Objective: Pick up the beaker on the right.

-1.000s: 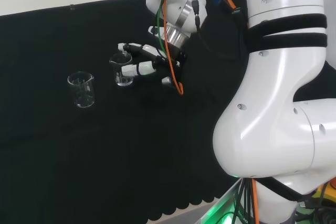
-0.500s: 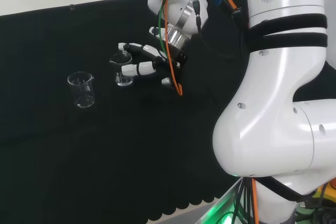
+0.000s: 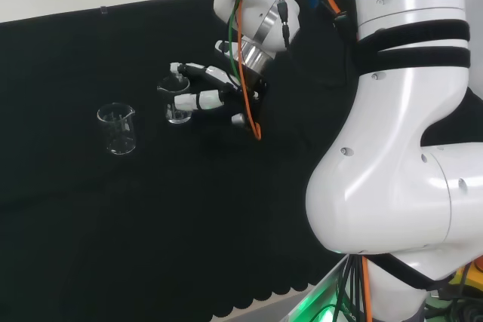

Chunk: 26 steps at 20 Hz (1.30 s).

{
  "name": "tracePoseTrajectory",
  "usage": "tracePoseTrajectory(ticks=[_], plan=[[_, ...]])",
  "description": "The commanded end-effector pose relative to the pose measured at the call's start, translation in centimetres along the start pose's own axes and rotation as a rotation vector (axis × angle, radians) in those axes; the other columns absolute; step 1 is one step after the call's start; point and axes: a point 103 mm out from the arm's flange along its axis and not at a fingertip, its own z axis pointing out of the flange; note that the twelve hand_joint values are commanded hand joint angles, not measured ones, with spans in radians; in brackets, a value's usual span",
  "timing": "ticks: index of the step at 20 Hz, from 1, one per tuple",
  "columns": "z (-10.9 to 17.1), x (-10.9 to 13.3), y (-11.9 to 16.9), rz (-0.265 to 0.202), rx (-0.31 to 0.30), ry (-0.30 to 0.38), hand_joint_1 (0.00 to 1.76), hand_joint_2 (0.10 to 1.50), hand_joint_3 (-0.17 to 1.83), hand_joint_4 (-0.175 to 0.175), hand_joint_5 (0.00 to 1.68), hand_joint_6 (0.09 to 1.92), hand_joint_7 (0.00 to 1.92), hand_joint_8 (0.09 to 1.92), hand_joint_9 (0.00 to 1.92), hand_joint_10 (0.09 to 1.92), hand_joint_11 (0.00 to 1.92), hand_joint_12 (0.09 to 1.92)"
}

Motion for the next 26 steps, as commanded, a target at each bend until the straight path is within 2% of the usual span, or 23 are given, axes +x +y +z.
tracePoseTrajectory(ticks=[1,9,26], plan=[[-0.2,-0.1,-0.3,-0.003,0.001,0.009,0.72,0.88,-0.17,-0.076,0.18,0.09,0.12,0.61,0.19,0.67,0.00,1.06],[0.8,0.2,0.5,-0.004,0.005,0.008,0.72,0.88,-0.17,-0.077,0.20,0.09,0.14,0.61,0.20,0.68,0.00,1.08],[0.7,-0.1,0.5,-0.009,0.006,0.016,0.73,0.88,-0.17,-0.077,0.22,0.09,0.15,0.62,0.22,0.67,0.00,1.09]])
